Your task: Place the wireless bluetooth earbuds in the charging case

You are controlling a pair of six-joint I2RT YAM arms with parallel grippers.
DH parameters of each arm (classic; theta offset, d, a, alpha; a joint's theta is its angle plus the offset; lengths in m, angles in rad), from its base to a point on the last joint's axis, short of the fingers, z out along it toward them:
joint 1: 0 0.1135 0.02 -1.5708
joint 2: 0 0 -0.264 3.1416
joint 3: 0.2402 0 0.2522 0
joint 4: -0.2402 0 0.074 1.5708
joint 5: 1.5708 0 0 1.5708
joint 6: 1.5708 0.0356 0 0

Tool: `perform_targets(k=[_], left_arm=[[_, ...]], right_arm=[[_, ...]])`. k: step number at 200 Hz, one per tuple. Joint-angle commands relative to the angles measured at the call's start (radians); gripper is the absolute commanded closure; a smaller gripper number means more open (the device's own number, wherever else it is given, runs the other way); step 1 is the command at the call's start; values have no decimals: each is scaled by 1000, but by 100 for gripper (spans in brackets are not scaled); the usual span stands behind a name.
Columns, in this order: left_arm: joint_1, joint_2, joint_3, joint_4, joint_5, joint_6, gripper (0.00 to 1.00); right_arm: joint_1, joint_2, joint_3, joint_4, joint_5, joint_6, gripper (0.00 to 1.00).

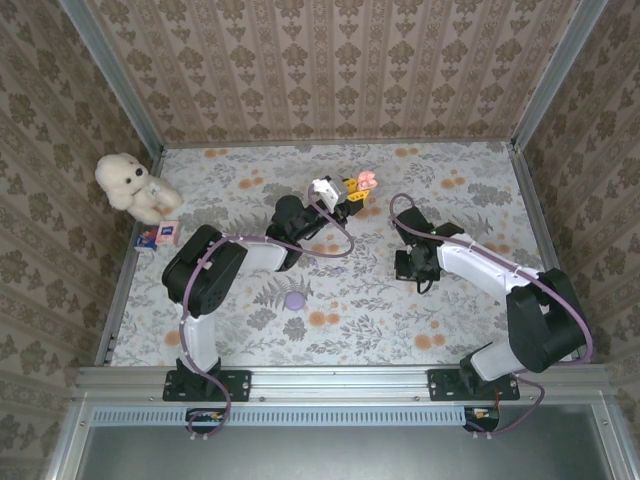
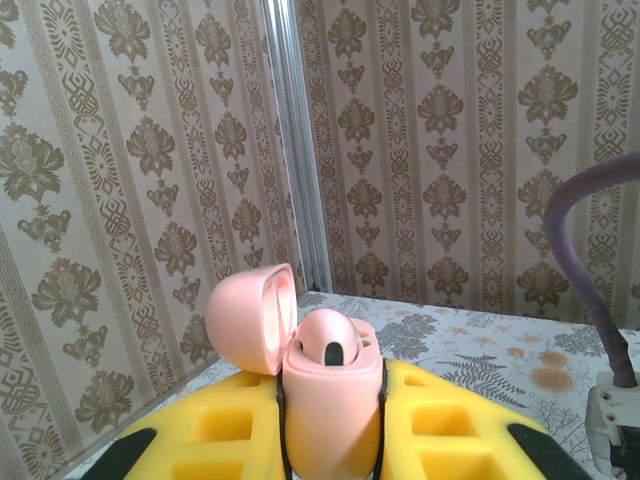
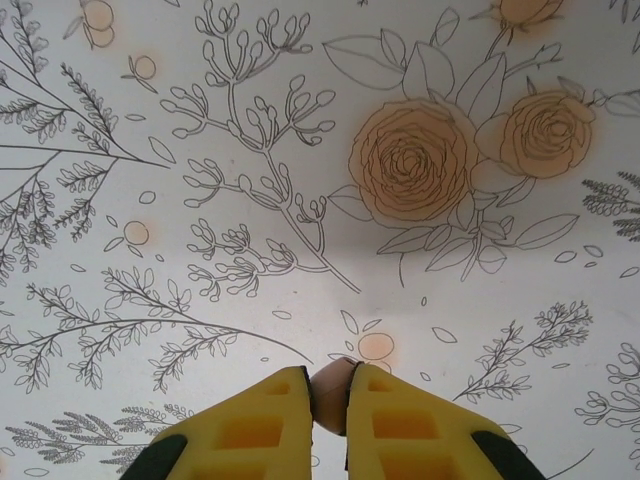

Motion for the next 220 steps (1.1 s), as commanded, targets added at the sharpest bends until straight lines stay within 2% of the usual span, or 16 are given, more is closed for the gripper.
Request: perform_targets(k=[1,78,130,220], left_arm=[[-7,7,24,40,-5,-17,100],[-10,5,27,39,-7,-16,100],[-9,5,26,39,-10,-11,100],[-7,8,34,40,-9,-11,100]], right_arm=[[-5,17,-36,32,-29,31,87],[-6,155,-40,88,-30,51,86],[-3,141,-48,66,-24,37,70],[36,163,-19,23,0,27,66]])
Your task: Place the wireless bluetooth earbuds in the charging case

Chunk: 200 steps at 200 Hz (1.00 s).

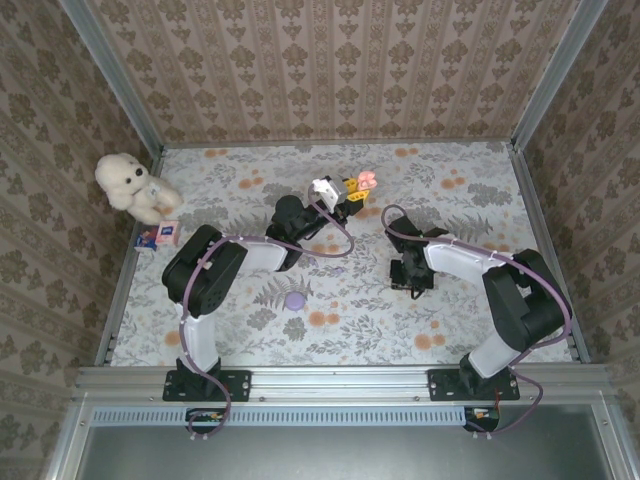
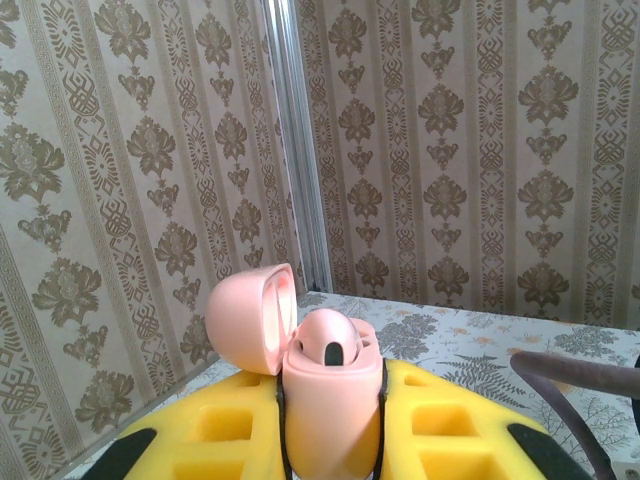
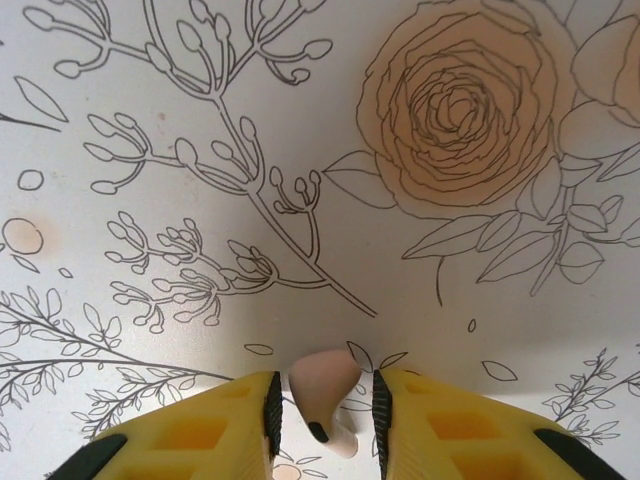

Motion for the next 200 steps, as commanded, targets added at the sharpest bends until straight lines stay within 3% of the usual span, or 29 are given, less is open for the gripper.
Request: perform_targets(k=[1,200], left_arm=[[-7,7,33,39,-9,-12,100],[-8,6,20,40,-8,-14,100]], right_arm=[[14,28,17,-43,19,-10,66],[25,154,140,-84,115,2,70]])
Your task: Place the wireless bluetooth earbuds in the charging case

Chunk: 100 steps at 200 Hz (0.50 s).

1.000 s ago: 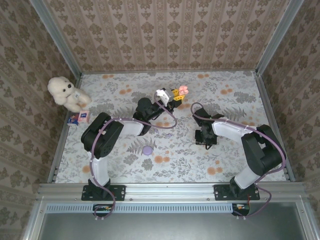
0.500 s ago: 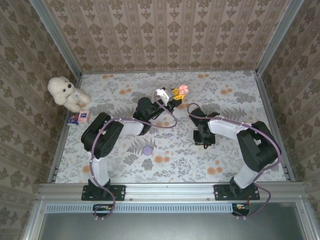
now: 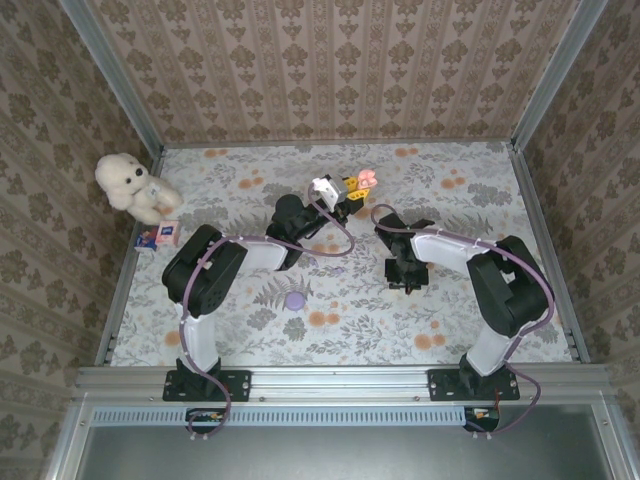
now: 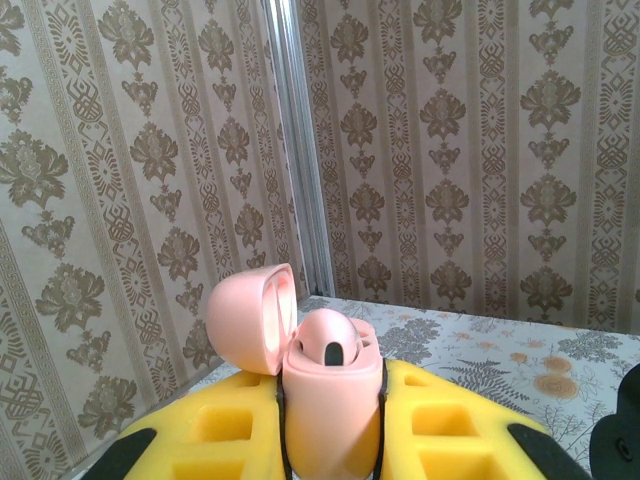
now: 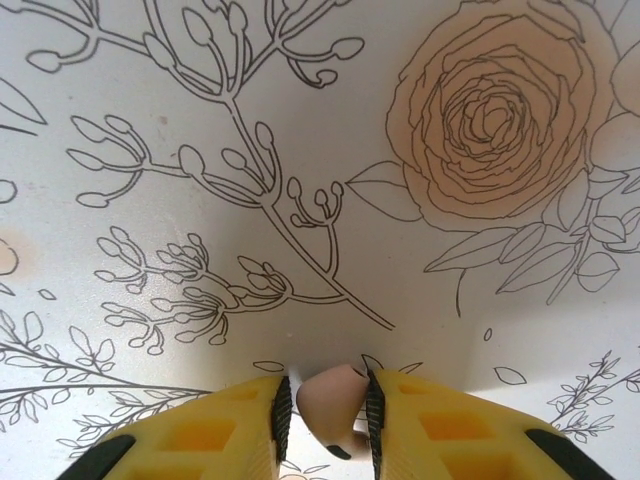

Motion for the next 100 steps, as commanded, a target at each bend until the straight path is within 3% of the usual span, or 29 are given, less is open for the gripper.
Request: perform_targets(k=[1,100], left_arm=[[-7,5,11,39,-5,-13,100],[-7,4,13,39,-2,-15,100]], right_arm=[[-1,35,18,31,71,-3,71],[0,-40,-42,65,52,-13,84]])
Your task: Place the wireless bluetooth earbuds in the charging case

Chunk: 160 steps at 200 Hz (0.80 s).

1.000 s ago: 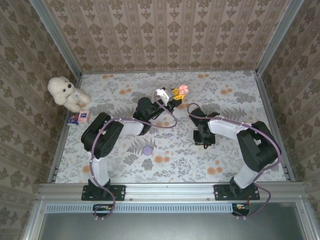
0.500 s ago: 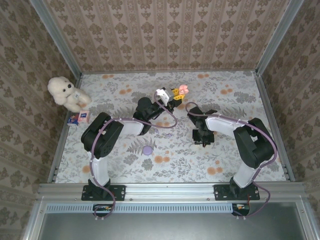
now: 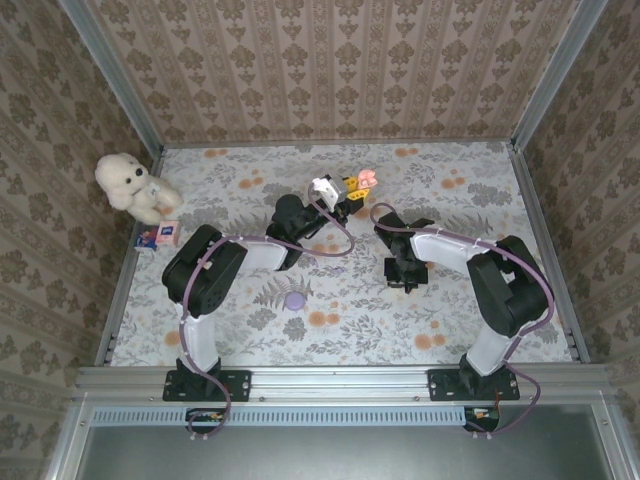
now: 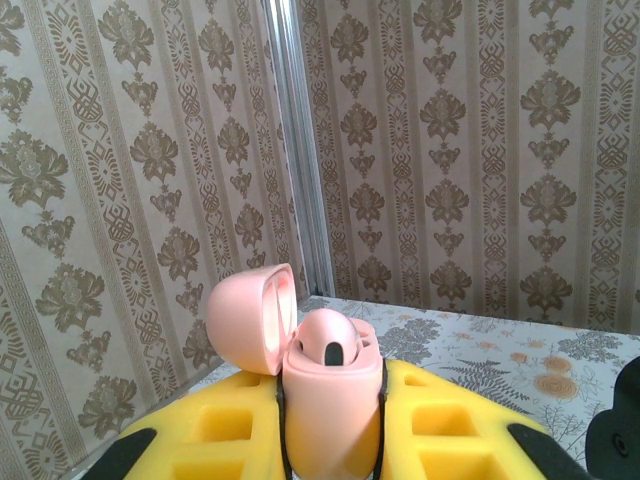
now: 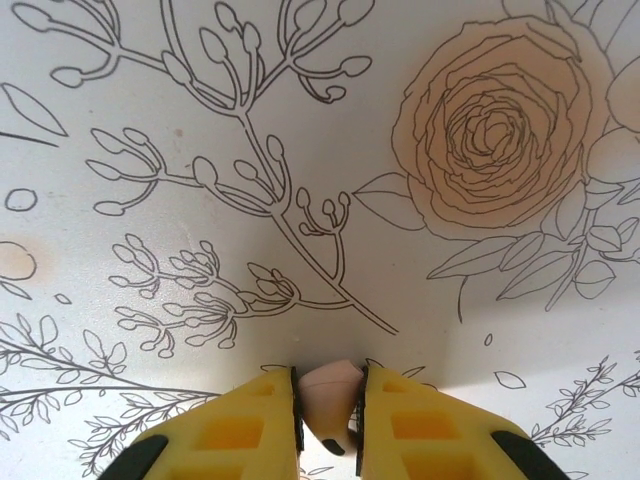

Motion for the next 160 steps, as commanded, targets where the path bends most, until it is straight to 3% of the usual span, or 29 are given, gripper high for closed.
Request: perform_targets(k=[1,109,160], left_arm=[[-7,4,12,39,-2,-14,100],[-7,4,27,40,-4,-25,100],[-9,-5,30,39,2,-25,100]], right_arm=[[-2,-35,-43,59,47,-9,84],[-3,-429,-175,231,103,-4,86],[-18,-643,-145,257,142,-32,85]])
